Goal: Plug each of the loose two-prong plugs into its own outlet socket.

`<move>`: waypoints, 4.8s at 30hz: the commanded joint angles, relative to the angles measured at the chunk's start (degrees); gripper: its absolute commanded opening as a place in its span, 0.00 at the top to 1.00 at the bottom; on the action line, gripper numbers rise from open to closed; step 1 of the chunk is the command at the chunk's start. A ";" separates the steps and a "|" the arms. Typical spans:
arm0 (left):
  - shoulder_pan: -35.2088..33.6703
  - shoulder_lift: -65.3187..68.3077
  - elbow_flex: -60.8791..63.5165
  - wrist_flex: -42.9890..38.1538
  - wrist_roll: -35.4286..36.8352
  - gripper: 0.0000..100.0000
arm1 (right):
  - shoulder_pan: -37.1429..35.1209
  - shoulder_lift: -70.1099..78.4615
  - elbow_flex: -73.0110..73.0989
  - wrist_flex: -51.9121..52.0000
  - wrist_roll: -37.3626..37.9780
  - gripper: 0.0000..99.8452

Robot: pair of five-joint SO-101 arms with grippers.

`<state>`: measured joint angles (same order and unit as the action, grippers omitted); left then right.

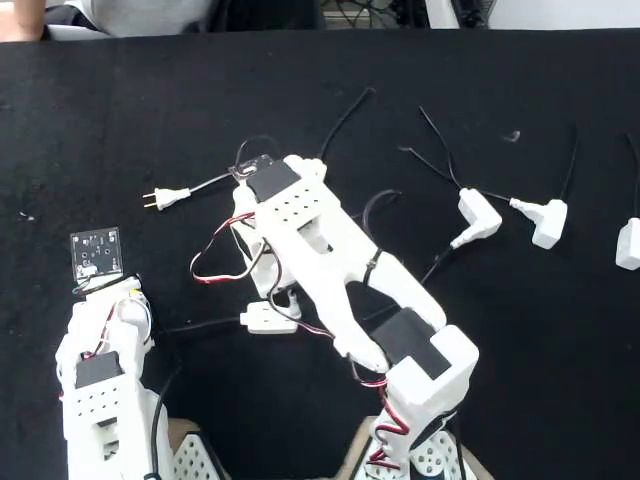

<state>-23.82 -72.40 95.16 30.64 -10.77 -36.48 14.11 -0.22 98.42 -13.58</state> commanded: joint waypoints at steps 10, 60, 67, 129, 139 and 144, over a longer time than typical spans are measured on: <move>-0.48 -0.62 -0.13 -0.97 -0.26 0.94 | 0.88 7.52 -6.20 -0.53 -4.84 0.99; -0.40 -0.62 -0.13 -0.97 -0.35 0.94 | -0.26 -8.48 11.82 -9.23 1.76 0.99; -0.40 -0.62 -0.13 -0.97 -0.35 0.94 | -1.58 -8.75 11.47 -8.09 4.22 0.99; -0.75 -0.62 -0.22 -1.05 -0.35 0.94 | -5.98 -9.10 10.86 -12.48 10.29 0.68; -0.84 -0.62 -0.22 -1.05 -0.35 0.94 | -6.07 -9.10 -6.02 2.46 10.29 0.76; -0.84 -0.62 -0.22 -1.05 -0.35 0.94 | -7.38 -9.10 0.13 1.93 15.56 0.76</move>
<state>-24.00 -72.40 95.16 30.64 -10.77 -42.46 6.11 -1.19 99.03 -0.48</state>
